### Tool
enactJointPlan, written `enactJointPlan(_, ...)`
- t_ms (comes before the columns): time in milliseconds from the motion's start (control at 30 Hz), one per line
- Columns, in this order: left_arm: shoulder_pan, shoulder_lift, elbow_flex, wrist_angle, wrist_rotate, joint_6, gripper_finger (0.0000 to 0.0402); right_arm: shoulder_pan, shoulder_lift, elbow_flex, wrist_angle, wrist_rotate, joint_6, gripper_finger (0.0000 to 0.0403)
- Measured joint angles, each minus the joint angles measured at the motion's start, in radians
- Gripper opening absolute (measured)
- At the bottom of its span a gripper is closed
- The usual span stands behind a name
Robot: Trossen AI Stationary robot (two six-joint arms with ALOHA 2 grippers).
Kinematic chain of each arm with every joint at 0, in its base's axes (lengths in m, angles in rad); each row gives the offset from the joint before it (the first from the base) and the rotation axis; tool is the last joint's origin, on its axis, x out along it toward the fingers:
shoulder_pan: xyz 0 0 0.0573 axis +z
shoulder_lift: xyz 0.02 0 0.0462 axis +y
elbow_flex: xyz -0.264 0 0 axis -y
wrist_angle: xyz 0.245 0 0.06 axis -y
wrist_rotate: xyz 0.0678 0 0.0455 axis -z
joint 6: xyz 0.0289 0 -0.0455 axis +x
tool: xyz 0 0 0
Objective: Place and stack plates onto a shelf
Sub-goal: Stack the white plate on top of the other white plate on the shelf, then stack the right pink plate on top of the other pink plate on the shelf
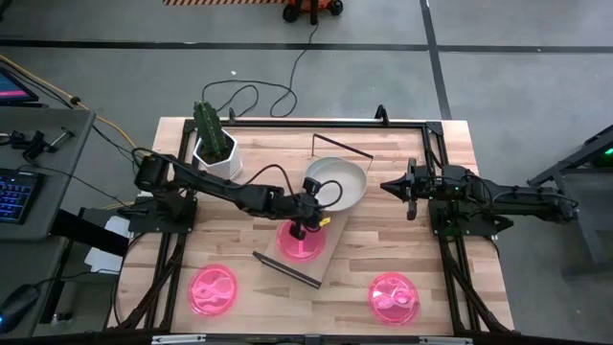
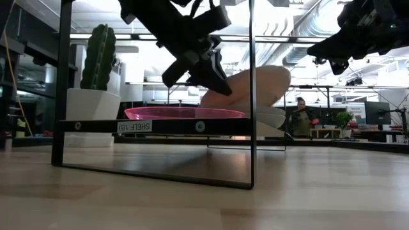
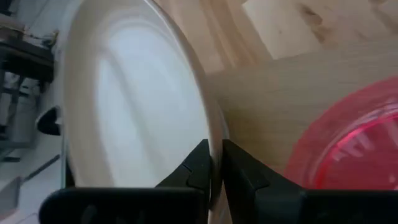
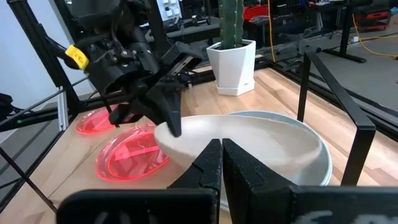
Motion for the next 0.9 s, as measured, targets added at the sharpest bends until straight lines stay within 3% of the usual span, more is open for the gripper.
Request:
enactJointPlan(233, 0.0, 0.0, 0.0, -0.011, -0.037, 0.016, 0.0049, 0.0, 0.0, 0.0, -0.003, 0.0, 0.0, 0.0)
enactJointPlan(600, 0.0, -0.007, 0.0, -0.083, -0.119, -0.03, 0.0138, 0.0, 0.0, 0.0, -0.003, 0.0, 0.001, 0.0)
enactJointPlan(900, -0.015, -0.162, 0.0, -0.201, -0.11, -0.159, 0.0165, 0.0, 0.0, 0.0, 0.019, 0.001, 0.03, 0.0)
